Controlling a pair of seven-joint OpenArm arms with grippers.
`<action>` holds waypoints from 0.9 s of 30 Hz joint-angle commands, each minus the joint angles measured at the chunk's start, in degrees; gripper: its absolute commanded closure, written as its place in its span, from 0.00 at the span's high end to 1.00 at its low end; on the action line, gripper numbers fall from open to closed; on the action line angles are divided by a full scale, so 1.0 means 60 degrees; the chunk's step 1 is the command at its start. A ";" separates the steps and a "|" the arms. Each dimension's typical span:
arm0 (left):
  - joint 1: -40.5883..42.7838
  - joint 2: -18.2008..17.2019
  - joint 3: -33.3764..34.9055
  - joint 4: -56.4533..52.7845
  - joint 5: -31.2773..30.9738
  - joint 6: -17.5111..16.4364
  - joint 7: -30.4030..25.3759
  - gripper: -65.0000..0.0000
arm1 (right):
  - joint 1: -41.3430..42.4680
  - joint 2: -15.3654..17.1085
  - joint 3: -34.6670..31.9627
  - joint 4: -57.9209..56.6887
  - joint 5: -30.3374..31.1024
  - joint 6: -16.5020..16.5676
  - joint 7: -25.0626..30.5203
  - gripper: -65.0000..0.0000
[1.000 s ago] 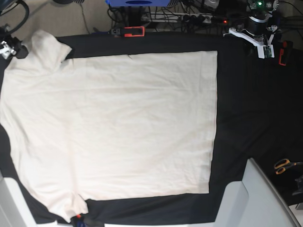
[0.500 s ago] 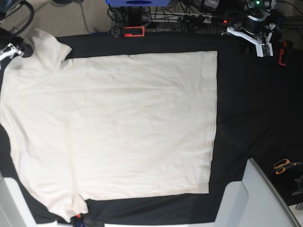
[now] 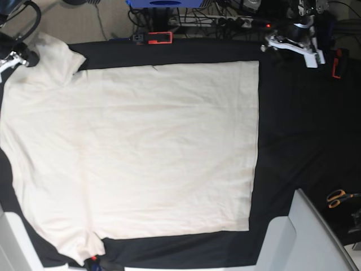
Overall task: Fold the T-shirt properly
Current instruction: 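Grasp the shirt edges at the shoulders with both grippers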
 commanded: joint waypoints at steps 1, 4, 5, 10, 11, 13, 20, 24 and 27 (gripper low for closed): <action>0.0066 -0.0020 -0.0068 0.0137 -0.0080 -0.0280 -0.0162 0.43 | 0.0001 0.0206 0.0024 0.0114 0.0122 0.0049 0.0018 0.01; 0.0051 0.0024 -0.0024 0.0137 -0.0080 -0.0734 -0.0162 0.43 | 0.0001 0.0221 0.0024 0.0114 0.0122 0.0049 0.0018 0.01; 0.0051 0.0112 -0.0009 0.0137 -0.0080 -0.0734 -0.0162 0.43 | 0.0001 0.0221 0.0024 0.0114 0.0122 0.0049 0.0018 0.01; 0.0007 0.0317 -0.0068 0.0122 -0.0036 -0.0764 -0.0162 0.43 | 0.0001 0.0221 0.0024 0.0114 0.0122 0.0049 0.0018 0.00; -0.0052 0.0317 -0.0039 0.0108 -0.0021 -0.0822 -0.0162 0.43 | 0.0001 0.0221 0.0024 0.0114 0.0122 0.0049 0.0018 0.00; -0.0110 0.0317 -0.0053 -0.0215 -0.0036 -0.0895 -0.0162 0.43 | 0.0001 0.0221 0.0024 0.0114 0.0122 0.0049 0.0018 0.00; -0.0579 0.0317 0.0020 -0.1226 -0.0036 -0.1042 -0.0191 0.43 | -0.0014 0.0221 0.0024 0.0114 0.0122 0.0049 0.0018 0.00; -0.0638 0.0332 0.0035 -0.1270 -0.0065 -0.1042 -0.0206 0.43 | -0.0014 0.0221 0.0024 0.0114 0.0122 0.0049 0.0018 0.00; -0.0652 0.0332 0.0035 -0.1284 -0.0065 -0.1247 -0.0206 0.43 | -0.0014 0.0206 0.0024 0.0114 0.0122 0.0049 0.0018 0.00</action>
